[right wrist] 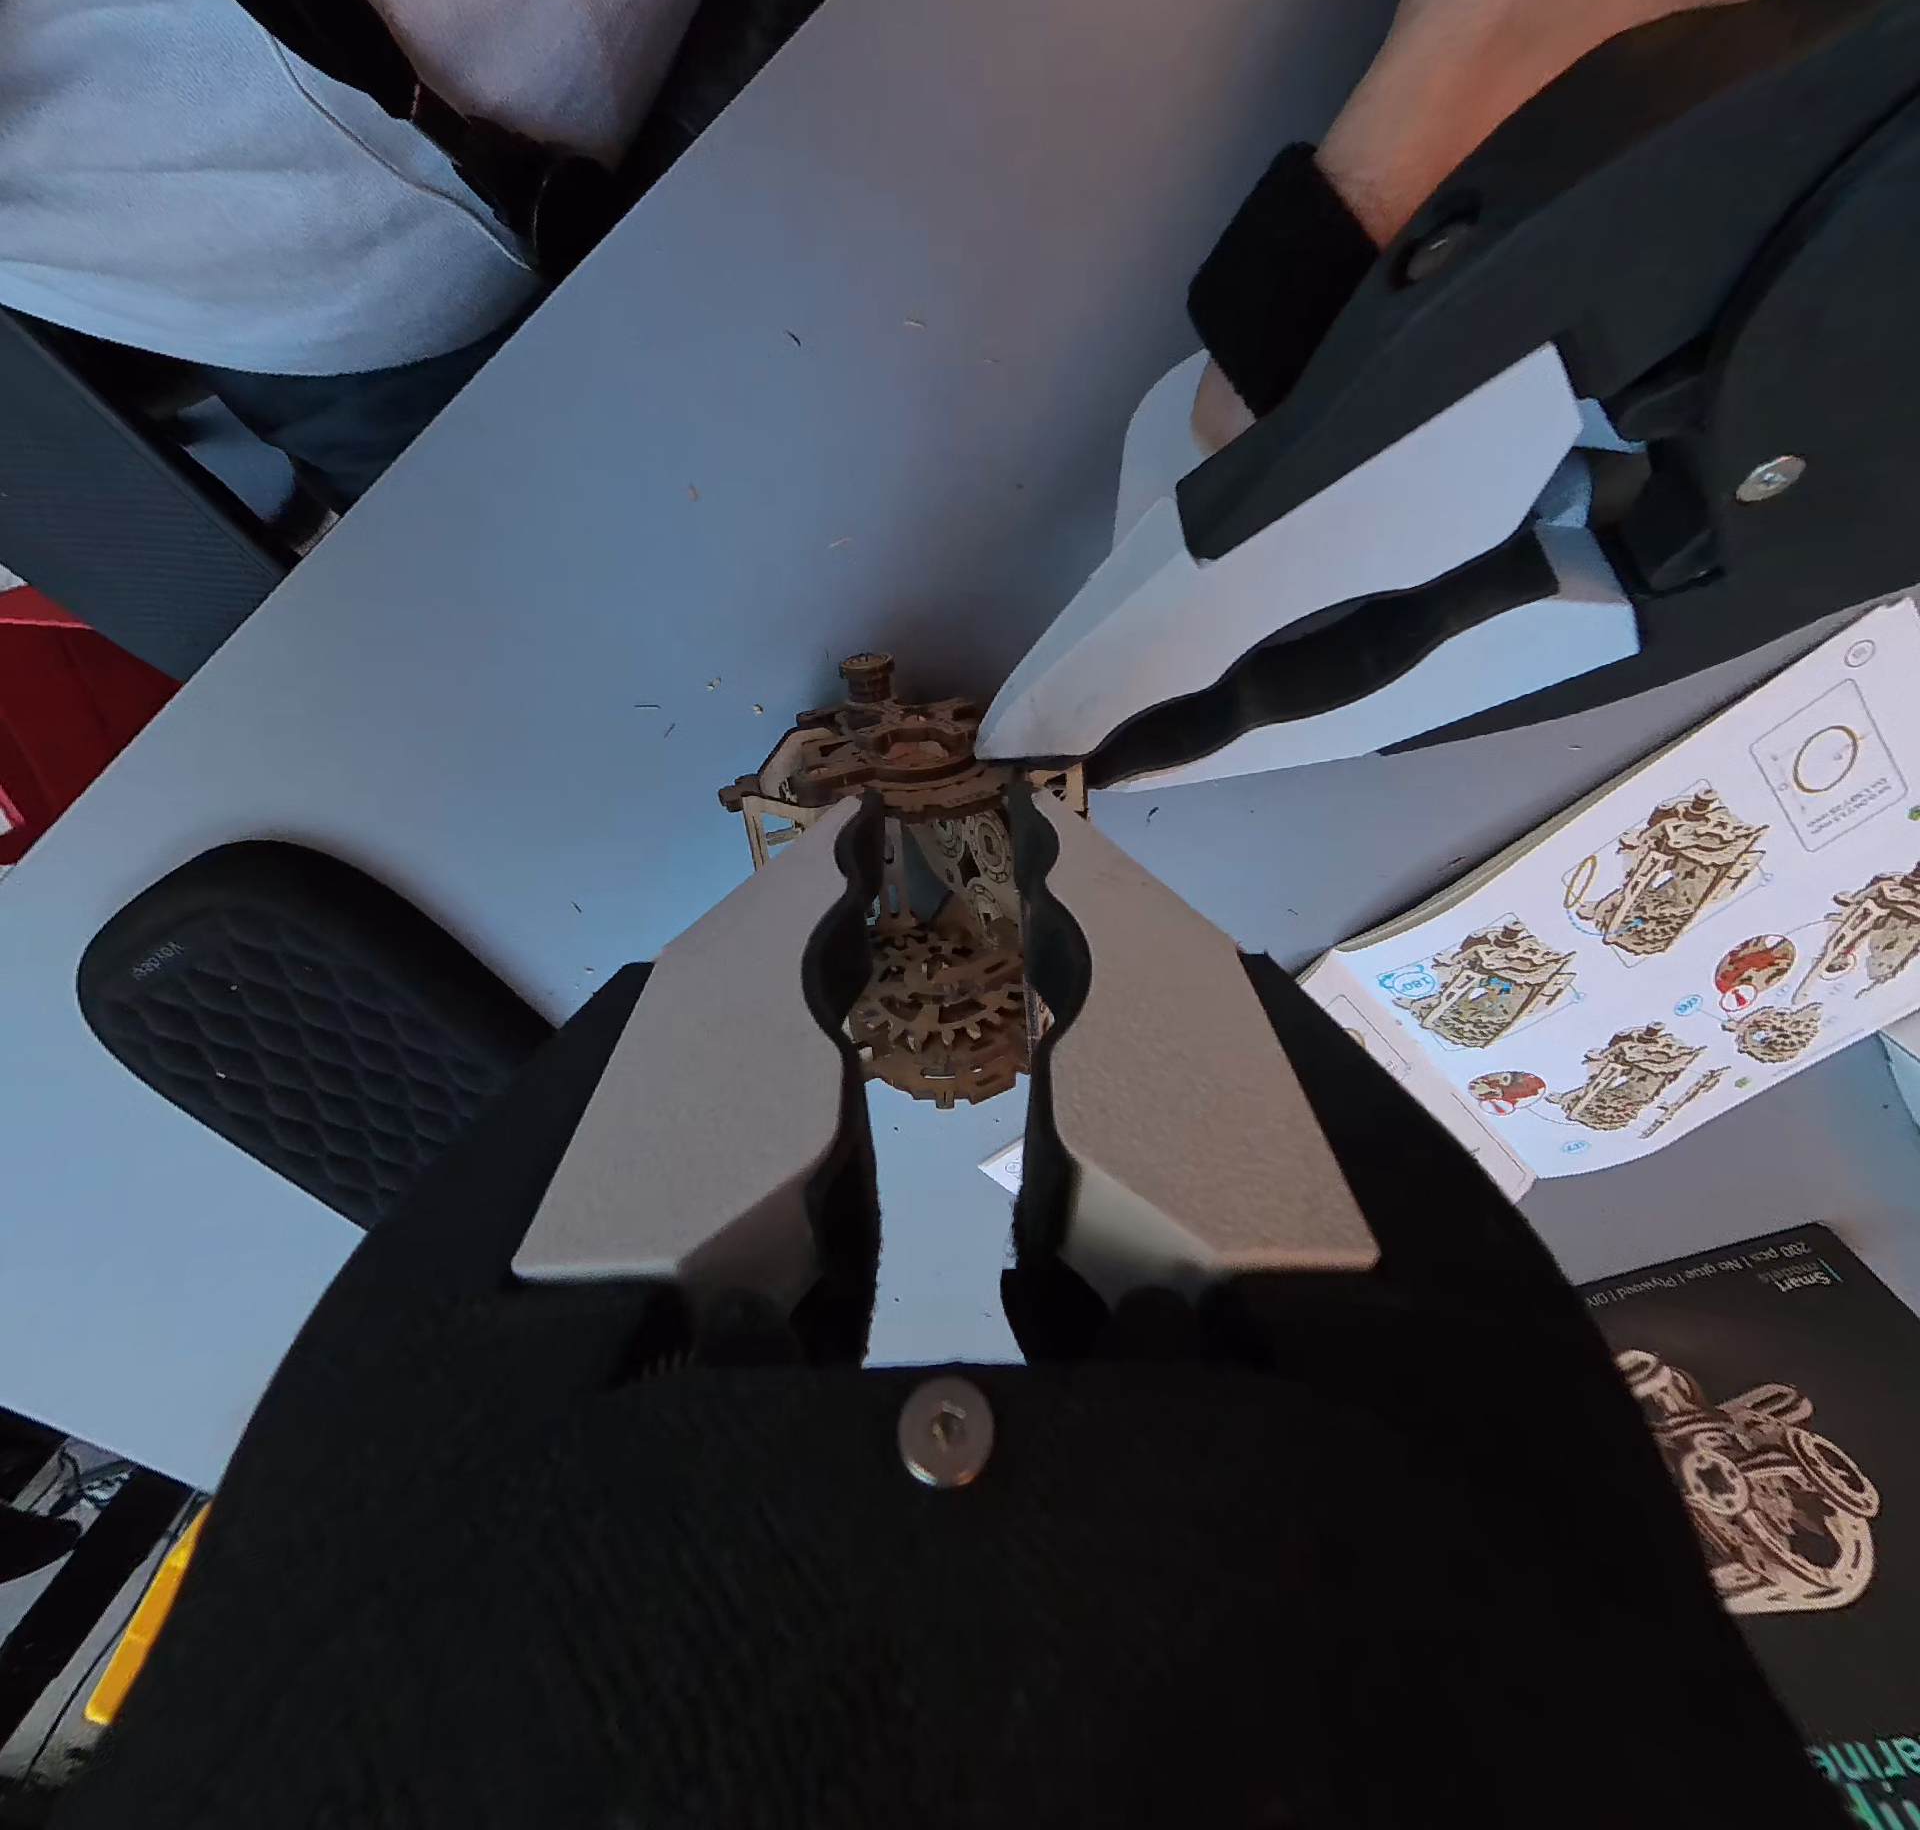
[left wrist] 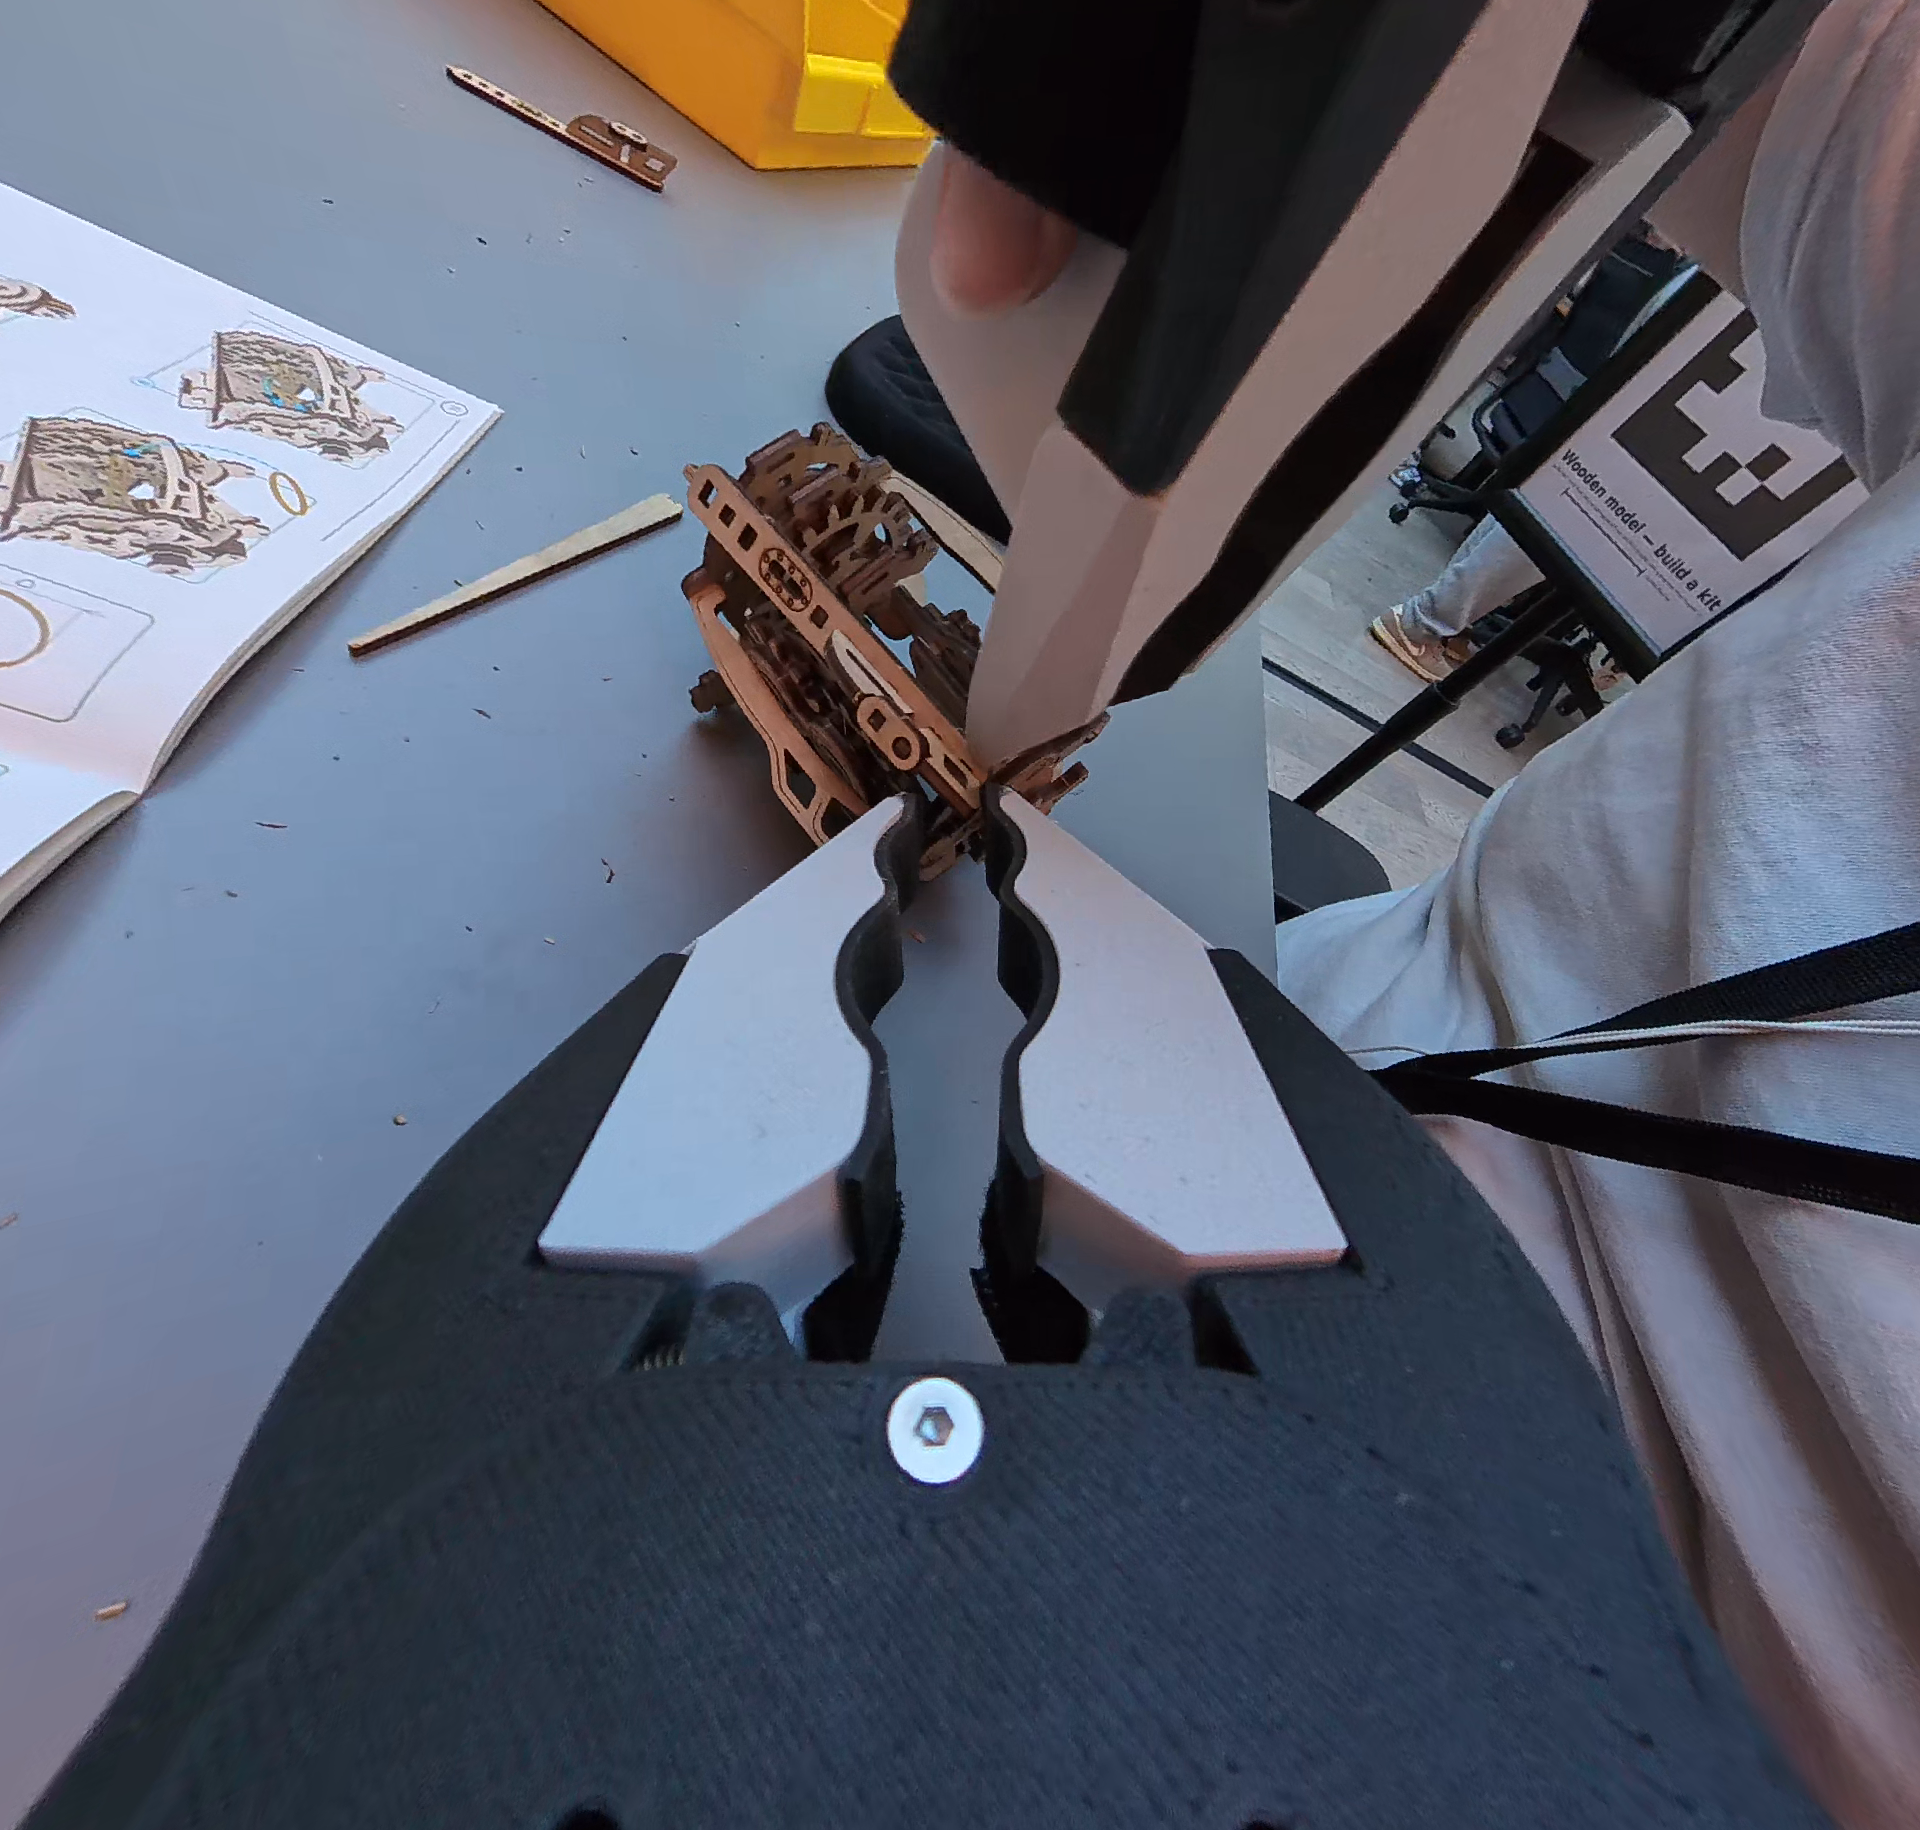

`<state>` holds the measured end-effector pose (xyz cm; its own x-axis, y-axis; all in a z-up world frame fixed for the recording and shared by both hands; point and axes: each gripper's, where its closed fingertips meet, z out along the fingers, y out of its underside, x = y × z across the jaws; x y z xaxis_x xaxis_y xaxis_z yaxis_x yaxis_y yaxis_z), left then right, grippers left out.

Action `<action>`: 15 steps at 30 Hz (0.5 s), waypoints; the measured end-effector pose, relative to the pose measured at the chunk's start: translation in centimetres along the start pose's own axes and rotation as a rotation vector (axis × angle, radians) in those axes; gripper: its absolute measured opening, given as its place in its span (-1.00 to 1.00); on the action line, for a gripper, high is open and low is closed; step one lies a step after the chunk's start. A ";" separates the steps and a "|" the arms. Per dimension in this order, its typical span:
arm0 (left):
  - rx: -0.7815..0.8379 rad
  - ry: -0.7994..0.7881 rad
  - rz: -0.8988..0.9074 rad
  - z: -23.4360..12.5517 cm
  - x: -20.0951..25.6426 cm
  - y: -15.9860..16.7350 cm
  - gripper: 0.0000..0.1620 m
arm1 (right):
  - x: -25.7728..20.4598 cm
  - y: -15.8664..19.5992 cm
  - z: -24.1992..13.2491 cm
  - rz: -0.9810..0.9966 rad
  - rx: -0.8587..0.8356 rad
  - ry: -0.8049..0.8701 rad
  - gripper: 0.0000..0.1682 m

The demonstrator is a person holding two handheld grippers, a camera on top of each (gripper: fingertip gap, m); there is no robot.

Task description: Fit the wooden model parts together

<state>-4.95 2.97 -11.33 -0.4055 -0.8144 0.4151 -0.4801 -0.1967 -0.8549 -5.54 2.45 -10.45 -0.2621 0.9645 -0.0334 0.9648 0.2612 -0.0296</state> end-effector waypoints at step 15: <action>0.111 -0.370 0.270 -2.9 -0.1 -0.5 -0.35 | 2.3 0.0 -1.1 0.300 0.357 0.250 -0.55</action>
<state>-6.95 4.71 -10.03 -0.1905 -0.9803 0.0520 -0.3010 0.0079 -0.9536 -6.12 4.67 -9.44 0.0792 0.9862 0.1454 0.9184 -0.0155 -0.3953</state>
